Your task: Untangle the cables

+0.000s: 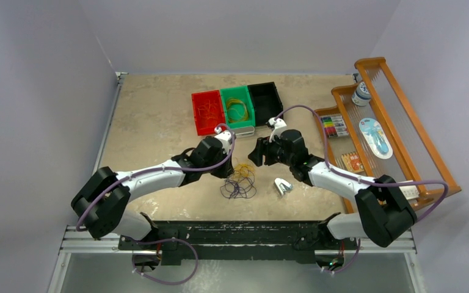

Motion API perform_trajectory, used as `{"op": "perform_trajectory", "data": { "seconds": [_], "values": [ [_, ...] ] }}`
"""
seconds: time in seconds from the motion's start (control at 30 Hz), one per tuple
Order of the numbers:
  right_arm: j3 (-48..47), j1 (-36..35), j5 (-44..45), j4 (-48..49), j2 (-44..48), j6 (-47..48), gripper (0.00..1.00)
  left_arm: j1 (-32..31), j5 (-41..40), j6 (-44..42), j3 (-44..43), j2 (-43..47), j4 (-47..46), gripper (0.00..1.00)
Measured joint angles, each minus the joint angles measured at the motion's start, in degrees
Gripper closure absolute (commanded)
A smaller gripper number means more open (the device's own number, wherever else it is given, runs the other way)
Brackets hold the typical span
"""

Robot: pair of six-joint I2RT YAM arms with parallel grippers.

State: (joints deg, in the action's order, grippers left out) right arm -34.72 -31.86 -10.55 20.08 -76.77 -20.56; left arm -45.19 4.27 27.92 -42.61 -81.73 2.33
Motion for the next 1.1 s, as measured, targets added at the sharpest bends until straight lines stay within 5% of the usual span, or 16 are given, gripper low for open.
{"op": "perform_trajectory", "data": {
  "seconds": [0.1,1.1],
  "values": [
    [0.0,0.0,0.0,0.1,0.0,0.0,0.36,0.0,0.0,0.0,0.0,-0.4,0.0,1.00],
    [3.6,0.0,3.8,4.0,8.7,-2.0,0.34,-0.2,-5.2,-1.1,-7.5,4.5,10.7,1.00]
  ]
}}
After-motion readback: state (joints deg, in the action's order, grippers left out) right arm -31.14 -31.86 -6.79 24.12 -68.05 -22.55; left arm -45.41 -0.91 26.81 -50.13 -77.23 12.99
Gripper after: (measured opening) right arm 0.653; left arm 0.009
